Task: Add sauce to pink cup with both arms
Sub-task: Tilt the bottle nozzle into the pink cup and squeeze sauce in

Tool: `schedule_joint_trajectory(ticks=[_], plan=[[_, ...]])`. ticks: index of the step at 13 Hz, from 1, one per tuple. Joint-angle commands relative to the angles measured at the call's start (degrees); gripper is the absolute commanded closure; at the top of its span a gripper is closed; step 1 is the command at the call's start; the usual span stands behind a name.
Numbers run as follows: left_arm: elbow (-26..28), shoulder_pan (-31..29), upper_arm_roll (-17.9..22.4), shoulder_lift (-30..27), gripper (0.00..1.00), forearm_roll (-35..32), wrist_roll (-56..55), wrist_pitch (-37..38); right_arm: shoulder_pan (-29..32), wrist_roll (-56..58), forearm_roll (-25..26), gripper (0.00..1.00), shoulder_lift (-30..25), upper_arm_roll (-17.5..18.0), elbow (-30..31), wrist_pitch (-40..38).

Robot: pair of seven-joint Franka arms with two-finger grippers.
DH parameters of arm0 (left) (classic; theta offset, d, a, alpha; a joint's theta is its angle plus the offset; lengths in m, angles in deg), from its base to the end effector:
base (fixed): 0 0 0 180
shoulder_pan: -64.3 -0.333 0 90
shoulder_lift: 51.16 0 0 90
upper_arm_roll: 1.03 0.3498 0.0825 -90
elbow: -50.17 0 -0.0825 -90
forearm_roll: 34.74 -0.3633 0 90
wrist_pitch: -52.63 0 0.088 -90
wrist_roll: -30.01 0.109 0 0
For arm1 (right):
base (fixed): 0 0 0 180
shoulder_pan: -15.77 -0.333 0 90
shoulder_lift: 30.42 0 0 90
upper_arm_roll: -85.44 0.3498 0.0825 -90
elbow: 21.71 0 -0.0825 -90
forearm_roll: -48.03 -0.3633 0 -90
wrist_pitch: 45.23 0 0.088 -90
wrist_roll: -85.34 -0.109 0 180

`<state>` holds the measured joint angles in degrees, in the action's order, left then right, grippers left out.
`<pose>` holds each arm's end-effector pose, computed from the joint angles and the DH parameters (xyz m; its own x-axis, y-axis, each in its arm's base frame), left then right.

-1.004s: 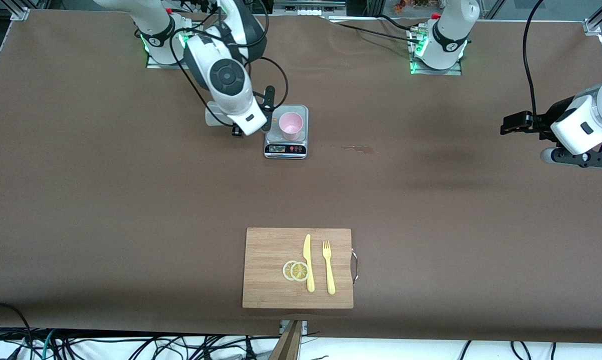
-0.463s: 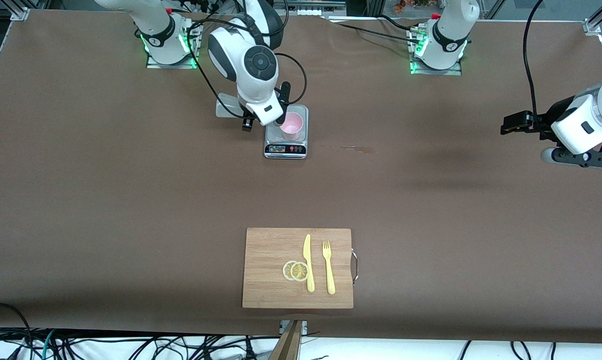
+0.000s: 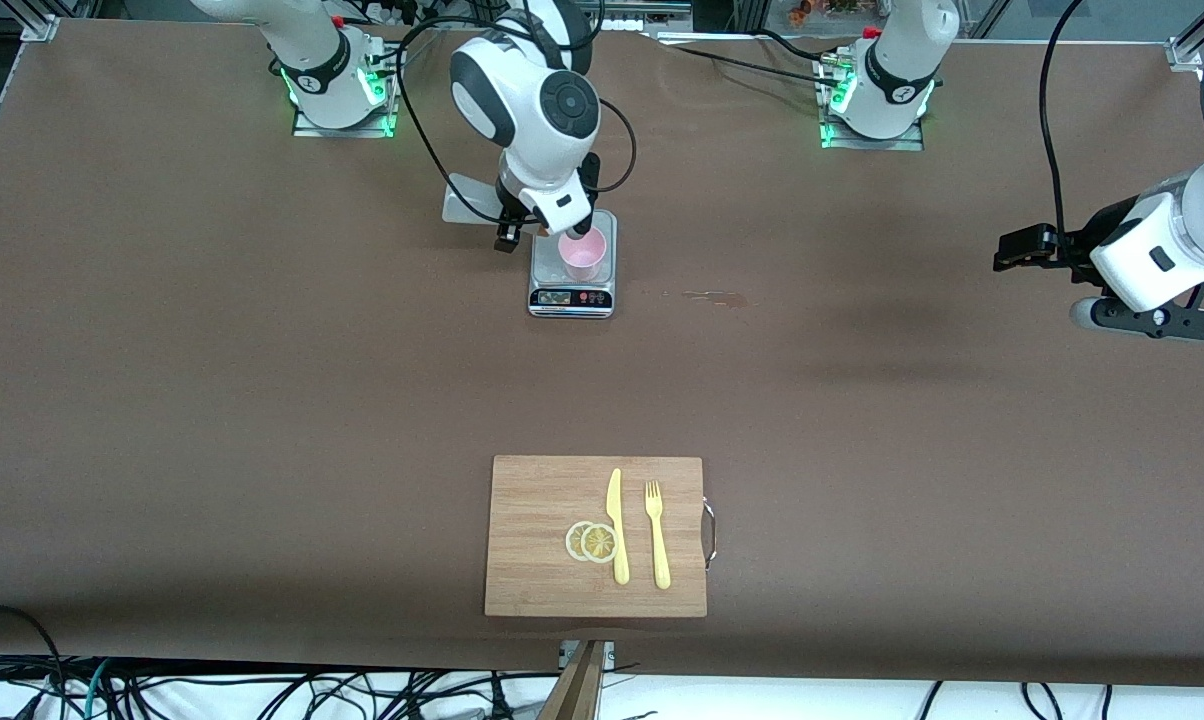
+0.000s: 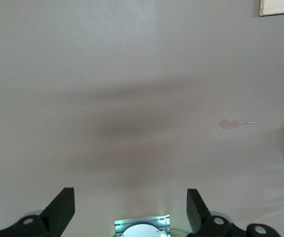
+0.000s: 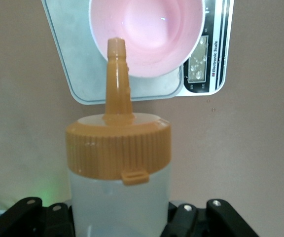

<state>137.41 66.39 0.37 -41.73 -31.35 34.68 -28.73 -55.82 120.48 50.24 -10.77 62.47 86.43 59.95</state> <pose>0.5651 -0.0151 0.5761 0.9607 -0.1010 -0.2584 -0.0840 -0.9936 0.0760 0.3689 0.4371 0.3576 0.0729 0.9192 -0.3870 0.9912 -0.1099 -0.0744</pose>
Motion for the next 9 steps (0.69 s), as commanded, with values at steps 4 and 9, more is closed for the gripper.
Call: schedule_joint_trajectory(ticks=[4,9], plan=[[-2.5,0.0,0.0,1.5,0.0,-0.4,1.1,1.0,-2.2,-1.5,4.1,0.87,3.6,-0.4,-7.3,-8.4],[-2.5,0.0,0.0,1.5,0.0,-0.4,1.1,1.0,-2.2,-1.3,4.2,0.87,3.7,-0.4,-7.6,-8.8]])
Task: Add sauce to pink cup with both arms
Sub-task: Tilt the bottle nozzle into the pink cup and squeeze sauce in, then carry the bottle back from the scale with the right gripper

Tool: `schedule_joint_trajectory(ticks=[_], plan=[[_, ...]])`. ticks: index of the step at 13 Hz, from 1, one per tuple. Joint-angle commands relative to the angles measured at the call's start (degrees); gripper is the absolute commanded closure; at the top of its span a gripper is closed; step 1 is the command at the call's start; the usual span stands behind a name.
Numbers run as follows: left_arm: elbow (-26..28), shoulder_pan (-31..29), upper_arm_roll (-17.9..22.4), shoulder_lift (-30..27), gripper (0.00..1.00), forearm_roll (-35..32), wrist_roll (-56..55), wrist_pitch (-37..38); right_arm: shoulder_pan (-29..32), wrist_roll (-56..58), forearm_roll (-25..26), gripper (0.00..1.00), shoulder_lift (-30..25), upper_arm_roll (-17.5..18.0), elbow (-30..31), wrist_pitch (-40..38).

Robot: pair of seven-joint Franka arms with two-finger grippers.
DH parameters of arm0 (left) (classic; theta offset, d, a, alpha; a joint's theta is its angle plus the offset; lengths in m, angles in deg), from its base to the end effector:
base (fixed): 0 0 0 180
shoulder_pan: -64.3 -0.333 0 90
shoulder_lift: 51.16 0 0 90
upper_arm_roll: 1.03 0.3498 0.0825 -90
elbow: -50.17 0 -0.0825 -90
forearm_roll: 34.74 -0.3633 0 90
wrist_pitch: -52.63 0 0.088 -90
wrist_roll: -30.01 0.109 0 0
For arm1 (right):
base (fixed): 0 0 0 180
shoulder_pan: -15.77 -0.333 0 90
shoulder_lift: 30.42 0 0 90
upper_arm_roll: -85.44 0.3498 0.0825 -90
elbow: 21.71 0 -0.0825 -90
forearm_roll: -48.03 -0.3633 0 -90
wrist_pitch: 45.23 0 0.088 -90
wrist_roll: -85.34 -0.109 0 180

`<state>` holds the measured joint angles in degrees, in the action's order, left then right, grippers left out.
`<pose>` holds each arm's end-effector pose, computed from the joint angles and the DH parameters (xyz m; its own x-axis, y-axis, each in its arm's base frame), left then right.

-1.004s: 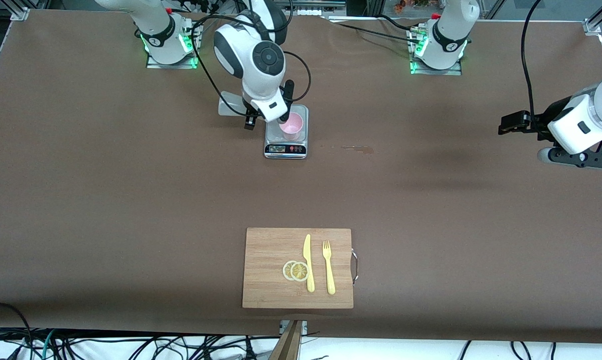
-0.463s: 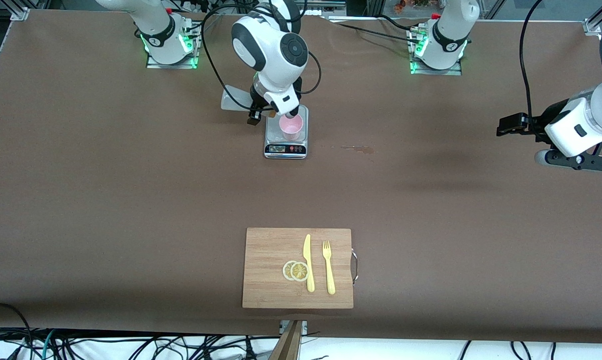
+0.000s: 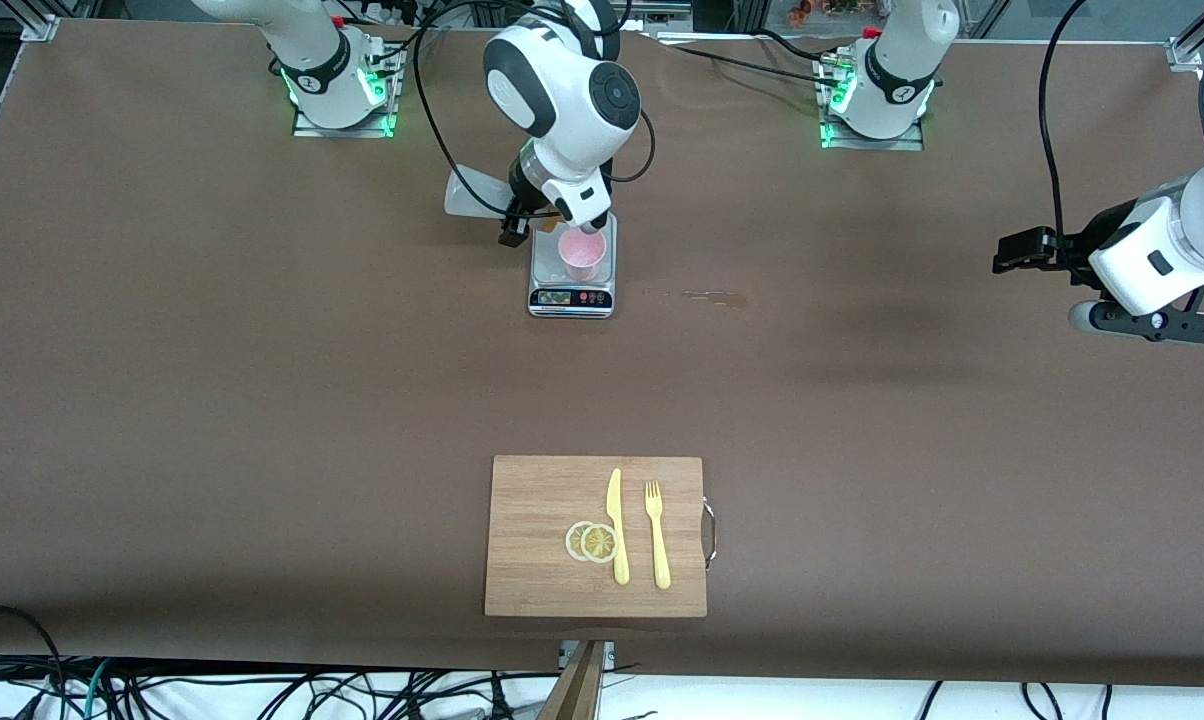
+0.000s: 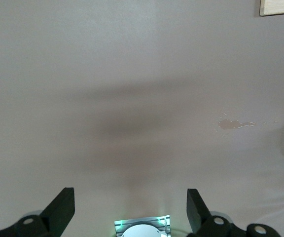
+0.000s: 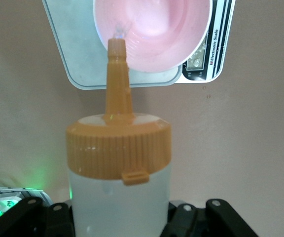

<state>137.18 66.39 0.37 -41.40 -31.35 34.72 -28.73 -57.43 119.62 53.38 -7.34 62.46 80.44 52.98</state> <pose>0.5668 -0.0152 0.5746 0.9602 -0.1017 -0.2601 -0.0845 -0.9935 0.0762 0.3652 0.4582 0.3616 0.0461 0.8756 -0.4809 0.9955 -0.0801 -0.0505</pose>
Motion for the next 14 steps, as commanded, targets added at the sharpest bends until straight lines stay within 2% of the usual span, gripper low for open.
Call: schedule_joint_trajectory(ticks=[1,6,9,14], plan=[[-2.3,0.0,0.0,1.1,0.0,-0.4,1.0,1.1,-0.5,-0.4,1.1,0.87,0.3,-0.4,-1.5,-1.8],[-2.3,0.1,0.0,1.1,0.0,-0.4,1.1,1.0,2.1,3.0,0.9,0.84,-0.9,-0.5,-1.4,-2.0],[-2.3,0.2,-0.1,1.2,0.0,-0.4,1.0,1.0,5.8,7.2,-0.3,0.84,-4.3,-0.5,-0.9,-2.3],[-2.3,0.1,-0.1,1.2,0.0,-0.4,1.1,1.0,15.4,20.9,-9.2,0.83,-10.1,-0.6,-0.7,-2.8]])
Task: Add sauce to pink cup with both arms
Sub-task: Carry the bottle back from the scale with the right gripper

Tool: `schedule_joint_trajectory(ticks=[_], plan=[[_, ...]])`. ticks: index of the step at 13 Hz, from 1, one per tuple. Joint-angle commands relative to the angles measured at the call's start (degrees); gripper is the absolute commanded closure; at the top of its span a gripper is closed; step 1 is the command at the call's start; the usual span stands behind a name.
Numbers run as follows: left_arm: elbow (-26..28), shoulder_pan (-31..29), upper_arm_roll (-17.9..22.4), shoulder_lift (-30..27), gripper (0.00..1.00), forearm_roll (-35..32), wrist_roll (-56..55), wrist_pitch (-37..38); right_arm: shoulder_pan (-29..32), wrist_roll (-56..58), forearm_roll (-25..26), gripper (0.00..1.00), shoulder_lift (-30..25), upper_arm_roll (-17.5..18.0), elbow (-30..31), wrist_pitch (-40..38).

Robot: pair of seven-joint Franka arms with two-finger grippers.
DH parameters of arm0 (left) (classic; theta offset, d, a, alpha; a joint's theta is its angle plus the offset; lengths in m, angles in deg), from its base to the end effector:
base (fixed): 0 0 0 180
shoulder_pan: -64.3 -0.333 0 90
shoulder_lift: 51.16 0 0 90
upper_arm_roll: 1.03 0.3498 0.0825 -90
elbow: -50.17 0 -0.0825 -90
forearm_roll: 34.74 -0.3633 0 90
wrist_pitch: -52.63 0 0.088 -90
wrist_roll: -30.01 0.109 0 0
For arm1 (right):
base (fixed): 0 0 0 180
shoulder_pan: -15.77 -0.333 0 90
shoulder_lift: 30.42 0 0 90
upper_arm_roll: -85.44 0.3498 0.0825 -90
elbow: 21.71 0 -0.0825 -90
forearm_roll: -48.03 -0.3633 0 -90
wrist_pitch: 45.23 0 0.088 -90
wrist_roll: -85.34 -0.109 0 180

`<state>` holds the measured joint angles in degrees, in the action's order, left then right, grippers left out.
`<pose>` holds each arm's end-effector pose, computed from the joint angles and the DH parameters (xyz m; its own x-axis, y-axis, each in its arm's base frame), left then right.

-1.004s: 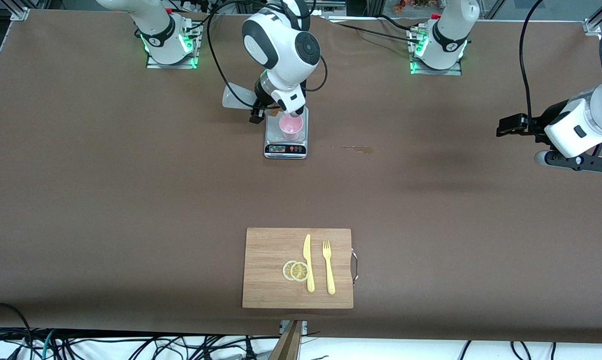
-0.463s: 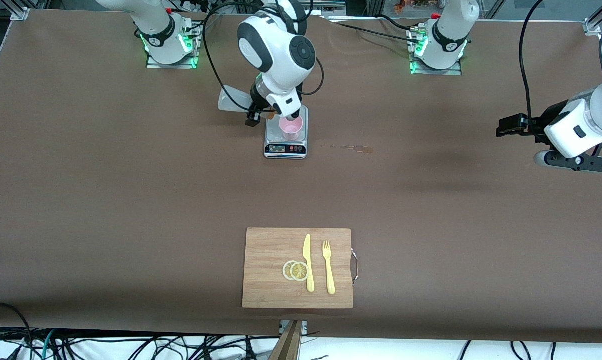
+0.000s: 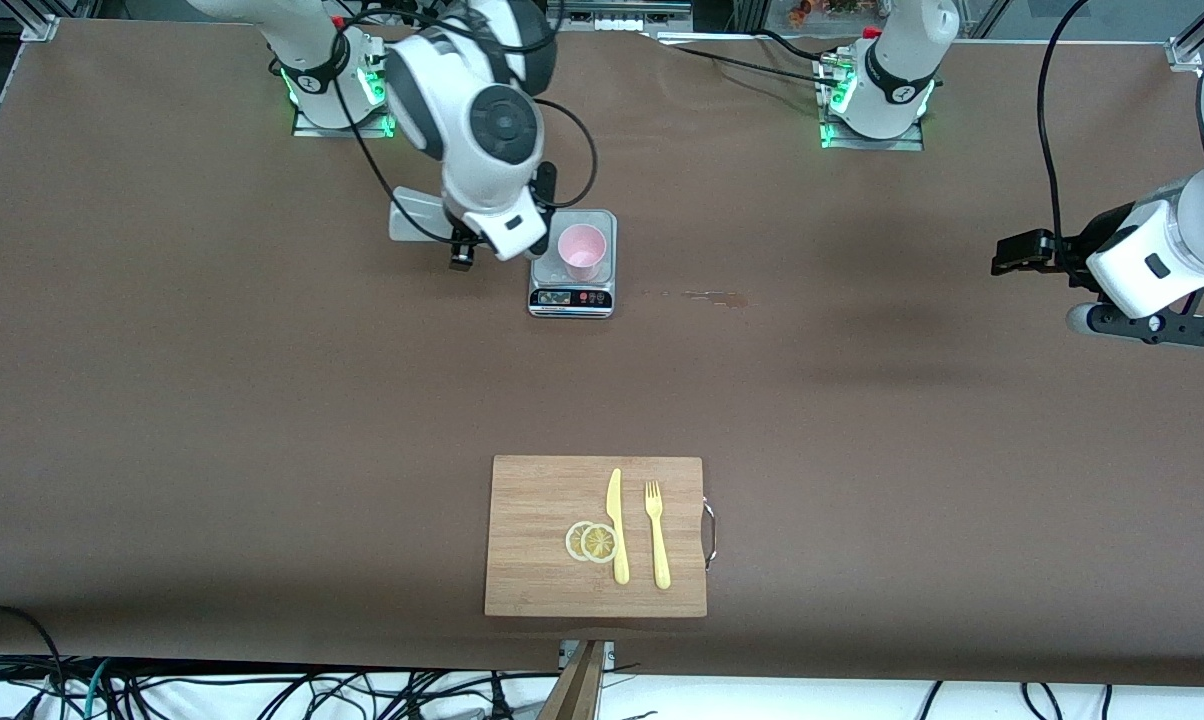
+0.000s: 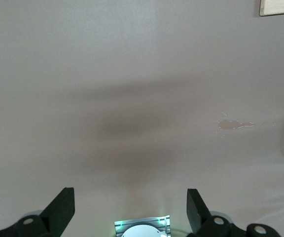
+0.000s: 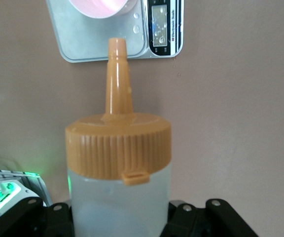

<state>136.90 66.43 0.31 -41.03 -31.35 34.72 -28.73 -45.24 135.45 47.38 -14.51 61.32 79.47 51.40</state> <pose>0.5688 -0.0162 0.5730 0.9596 -0.1033 -0.2616 -0.0862 -0.9934 0.0763 0.4499 0.3637 0.4346 0.0303 0.9575 -0.2869 0.9790 -0.0863 -0.1845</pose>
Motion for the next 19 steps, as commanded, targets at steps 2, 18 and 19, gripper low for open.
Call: schedule_joint_trajectory(ticks=[2,18,19], plan=[[-2.0,0.1,0.0,0.9,0.0,-0.4,1.1,0.9,8.7,13.0,-8.5,0.83,-3.9,0.5,0.2,-1.1],[-5.4,0.2,-0.1,2.4,0.0,-0.5,0.8,0.9,41.6,85.3,-65.7,0.82,27.7,-6.7,-9.6,-19.9],[-5.4,0.2,0.0,2.4,0.0,-0.5,0.8,0.9,44.2,86.9,-67.4,0.82,32.0,-6.7,-14.1,-24.3]])
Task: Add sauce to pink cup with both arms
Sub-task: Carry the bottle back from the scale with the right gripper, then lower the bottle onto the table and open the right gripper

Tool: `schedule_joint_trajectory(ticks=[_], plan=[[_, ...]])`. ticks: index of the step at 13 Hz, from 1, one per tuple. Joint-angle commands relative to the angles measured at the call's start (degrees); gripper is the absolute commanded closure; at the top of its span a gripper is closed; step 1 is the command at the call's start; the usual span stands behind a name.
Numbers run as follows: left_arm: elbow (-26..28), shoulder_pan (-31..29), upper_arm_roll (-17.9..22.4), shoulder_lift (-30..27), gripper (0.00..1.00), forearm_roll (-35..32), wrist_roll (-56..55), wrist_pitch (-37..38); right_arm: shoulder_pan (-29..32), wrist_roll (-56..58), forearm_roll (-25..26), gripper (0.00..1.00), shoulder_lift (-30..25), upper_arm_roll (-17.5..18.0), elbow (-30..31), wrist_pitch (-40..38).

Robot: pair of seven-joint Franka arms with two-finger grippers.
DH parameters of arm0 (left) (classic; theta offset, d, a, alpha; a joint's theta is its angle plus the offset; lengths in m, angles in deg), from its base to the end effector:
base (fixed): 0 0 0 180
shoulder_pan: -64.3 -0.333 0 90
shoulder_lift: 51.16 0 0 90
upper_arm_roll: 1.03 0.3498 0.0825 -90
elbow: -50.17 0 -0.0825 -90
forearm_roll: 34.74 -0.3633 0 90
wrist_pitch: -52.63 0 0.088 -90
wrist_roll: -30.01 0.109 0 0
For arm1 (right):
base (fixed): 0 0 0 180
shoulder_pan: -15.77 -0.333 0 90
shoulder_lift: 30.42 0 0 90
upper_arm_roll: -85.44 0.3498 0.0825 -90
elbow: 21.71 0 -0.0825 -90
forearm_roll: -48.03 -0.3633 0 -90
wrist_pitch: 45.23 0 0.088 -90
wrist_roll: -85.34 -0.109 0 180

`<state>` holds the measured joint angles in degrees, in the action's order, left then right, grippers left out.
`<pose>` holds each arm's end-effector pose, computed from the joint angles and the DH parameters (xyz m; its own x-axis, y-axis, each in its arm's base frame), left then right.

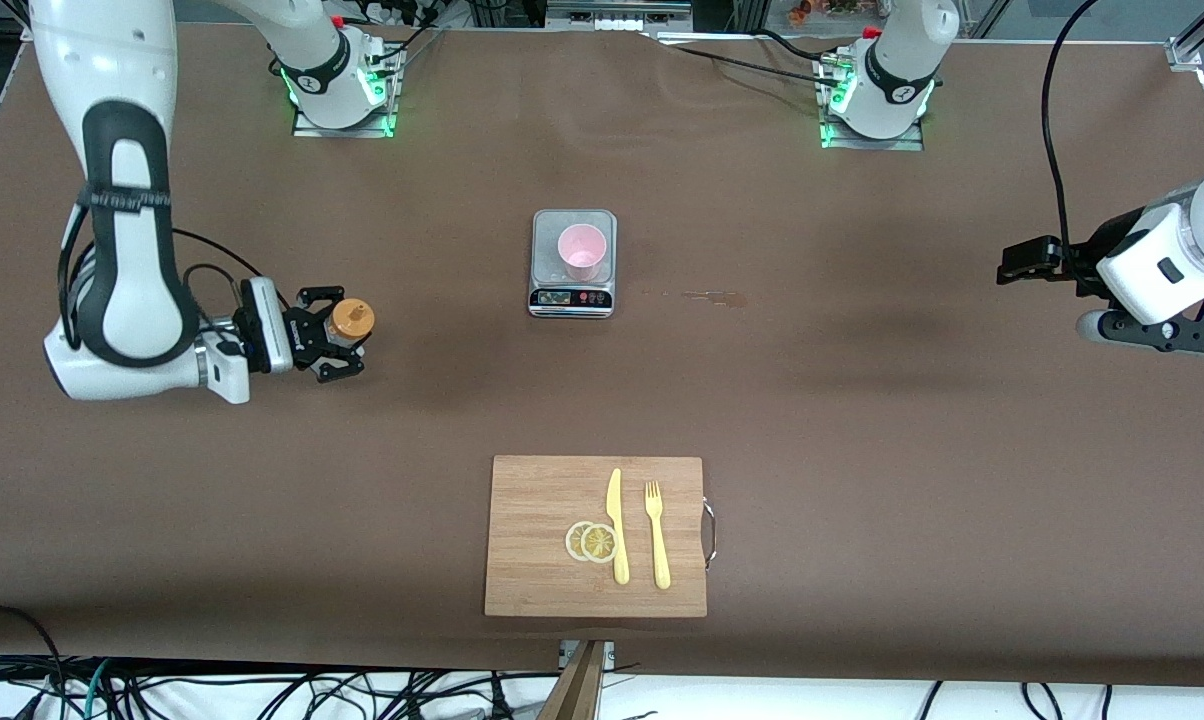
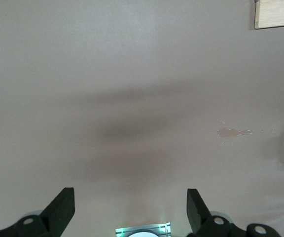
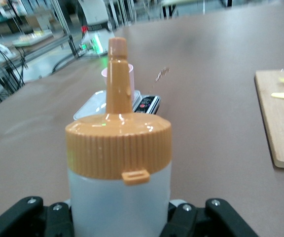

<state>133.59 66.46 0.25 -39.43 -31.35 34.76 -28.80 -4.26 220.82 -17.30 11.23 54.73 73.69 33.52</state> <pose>0.5806 -0.0175 0.5817 0.9671 -0.1057 -0.2316 -0.0909 -0.9931 0.0738 0.6180 0.0503 0.2564 -0.0072 0.4924 0.8703 0.9301 0.3228 -0.1750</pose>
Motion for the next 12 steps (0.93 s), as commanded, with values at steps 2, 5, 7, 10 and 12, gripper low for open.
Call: schedule_joint_trajectory(ticks=[2,5,7,10,12], plan=[[-2.0,0.1,0.0,0.8,0.0,-0.5,0.9,1.0,9.4,3.6,-7.2,0.81,14.7,0.0,-18.0,-15.3],[-2.0,0.0,0.0,0.8,0.0,-0.5,0.9,1.0,13.9,3.7,-12.7,0.79,20.9,0.5,-27.4,-22.7],[-2.0,0.0,0.0,0.8,0.0,-0.5,0.9,1.0,14.6,6.4,-14.2,0.79,22.2,0.5,-27.4,-24.2],[-2.0,0.0,0.0,0.8,0.0,-0.4,1.0,1.0,15.6,8.4,-14.2,0.75,23.8,0.6,-27.4,-26.1],[-2.0,0.0,0.0,0.8,0.0,-0.4,0.9,1.0,16.2,8.8,-13.8,0.7,24.7,0.6,-27.2,-27.4]])
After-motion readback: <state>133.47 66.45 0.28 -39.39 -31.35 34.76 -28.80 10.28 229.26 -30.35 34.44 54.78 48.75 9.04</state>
